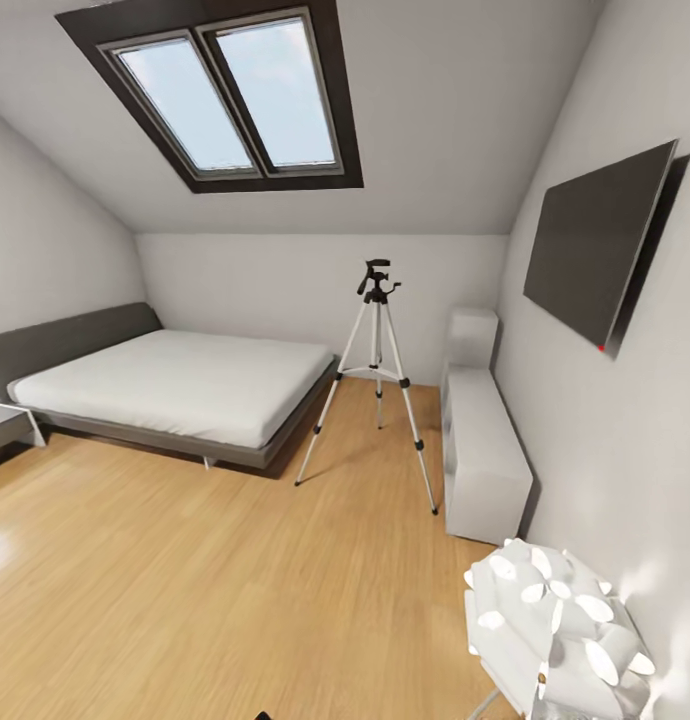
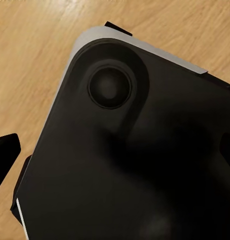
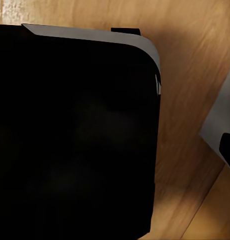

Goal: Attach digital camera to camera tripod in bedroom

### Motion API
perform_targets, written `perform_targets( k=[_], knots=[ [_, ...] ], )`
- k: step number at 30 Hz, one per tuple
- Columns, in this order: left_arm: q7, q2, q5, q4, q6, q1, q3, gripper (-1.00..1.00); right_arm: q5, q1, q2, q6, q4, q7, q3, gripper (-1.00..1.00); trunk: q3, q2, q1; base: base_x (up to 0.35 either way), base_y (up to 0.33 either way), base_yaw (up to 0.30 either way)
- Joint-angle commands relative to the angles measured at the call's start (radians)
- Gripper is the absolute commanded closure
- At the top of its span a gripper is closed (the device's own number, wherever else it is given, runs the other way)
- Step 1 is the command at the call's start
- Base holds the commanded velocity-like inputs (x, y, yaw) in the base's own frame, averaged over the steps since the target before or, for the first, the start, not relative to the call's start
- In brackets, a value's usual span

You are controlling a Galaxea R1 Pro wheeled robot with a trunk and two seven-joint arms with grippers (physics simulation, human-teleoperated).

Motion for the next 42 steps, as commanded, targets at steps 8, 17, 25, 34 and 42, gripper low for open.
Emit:
perform_targets(
  k=[8,17,25,34,42],
  knots=[
    [-0.001,0.000,0.000,-0.001,-0.002,0.000,0.009,-1.00,0.001,0.000,0.000,-0.003,0.001,-0.001,0.001,-1.00,-0.001,0.000,0.000,0.000,0.000,-0.014],
    [-0.001,0.000,0.000,-0.001,-0.002,0.000,0.009,-1.00,0.002,0.000,0.000,-0.002,0.001,-0.001,0.001,-1.00,-0.001,0.000,0.000,0.000,0.000,-0.001],
    [-0.001,0.000,0.000,-0.001,-0.002,0.000,0.009,-1.00,0.000,0.000,0.001,-0.002,0.001,-0.001,0.000,-1.00,-0.001,0.000,0.000,0.000,0.000,-0.036],
    [-0.001,0.000,0.000,-0.001,-0.002,0.000,0.009,-1.00,0.000,-0.001,0.001,-0.002,0.001,-0.001,-0.001,-1.00,-0.001,0.000,0.000,0.000,0.000,-0.206],
    [0.000,0.000,0.000,-0.001,-0.002,0.000,0.009,-1.00,0.000,-0.001,0.001,-0.002,0.001,-0.001,-0.001,-1.00,-0.001,0.000,0.000,0.000,0.000,-0.216]
  ],
)
